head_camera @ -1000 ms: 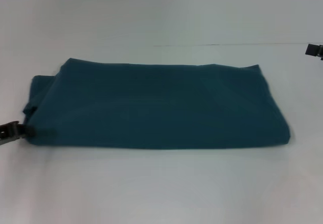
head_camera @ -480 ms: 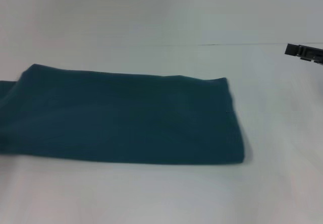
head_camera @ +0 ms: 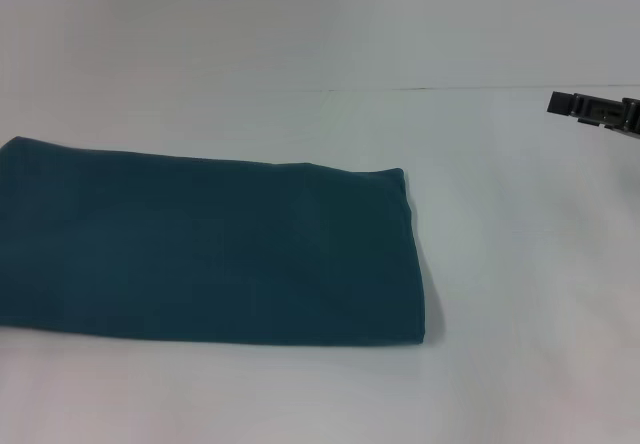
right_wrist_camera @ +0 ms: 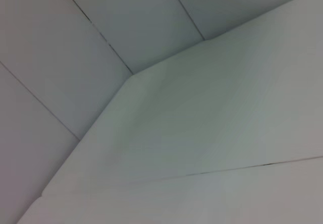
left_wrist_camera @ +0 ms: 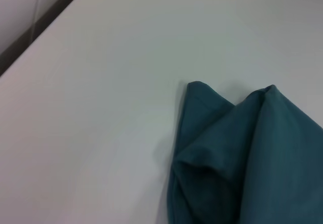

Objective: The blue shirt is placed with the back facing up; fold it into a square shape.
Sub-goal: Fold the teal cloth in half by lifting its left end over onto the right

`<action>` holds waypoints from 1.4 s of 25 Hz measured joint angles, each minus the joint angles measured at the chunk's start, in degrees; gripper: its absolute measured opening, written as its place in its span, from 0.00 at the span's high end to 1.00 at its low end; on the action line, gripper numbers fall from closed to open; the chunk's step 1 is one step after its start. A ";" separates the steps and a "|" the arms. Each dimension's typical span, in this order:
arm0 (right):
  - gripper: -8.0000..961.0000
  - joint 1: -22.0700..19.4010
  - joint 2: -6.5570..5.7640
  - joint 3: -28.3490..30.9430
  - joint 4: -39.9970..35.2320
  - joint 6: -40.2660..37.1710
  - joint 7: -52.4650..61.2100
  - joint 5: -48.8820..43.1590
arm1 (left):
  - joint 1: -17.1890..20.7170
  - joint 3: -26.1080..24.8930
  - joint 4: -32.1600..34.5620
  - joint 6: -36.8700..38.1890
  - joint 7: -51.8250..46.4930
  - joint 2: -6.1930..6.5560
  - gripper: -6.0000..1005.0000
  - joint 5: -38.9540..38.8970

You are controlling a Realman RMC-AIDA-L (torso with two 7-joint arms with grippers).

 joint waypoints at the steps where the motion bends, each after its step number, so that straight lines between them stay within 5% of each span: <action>1: 0.13 0.00 -0.04 -0.02 0.07 -0.06 0.00 -0.01 | -0.02 0.03 0.01 0.32 0.04 -0.05 0.95 -0.30; 8: 0.13 -0.42 -0.25 -0.51 0.14 -0.40 0.00 -0.08 | -2.10 2.23 -0.35 13.50 4.37 -1.89 0.95 -17.18; 14: 0.13 -1.44 -0.38 -0.49 0.31 -0.92 -1.42 0.07 | -7.82 13.23 -2.77 17.08 6.96 -7.01 0.95 -31.80; 19: 0.13 -2.43 -0.58 -0.30 0.38 -1.39 -2.54 0.14 | -15.40 24.21 -19.48 12.18 13.89 -7.54 0.95 -42.82; 22: 0.13 -2.99 -0.89 -0.43 0.38 -1.86 -3.37 0.10 | -19.45 26.31 -31.00 8.76 20.43 -7.68 0.95 -46.76; 29: 0.13 -3.97 -2.14 -0.49 0.20 -2.40 -4.41 -0.23 | -23.93 24.21 -59.75 1.10 41.85 -7.91 0.95 -53.56; 31: 0.13 -4.03 -2.24 -0.50 0.00 -2.43 -4.67 -0.25 | -24.10 23.13 -62.33 -0.05 44.46 -7.91 0.96 -53.68; 32: 0.13 -4.04 -2.25 -0.50 -0.01 -2.42 -4.86 -0.25 | -23.74 19.72 -68.63 -2.86 51.66 -7.92 0.96 -53.31; 35: 0.13 -3.93 -2.31 -0.50 0.02 -2.18 -5.46 -0.26 | -22.63 18.53 -70.62 -1.90 54.89 -7.93 0.95 -52.85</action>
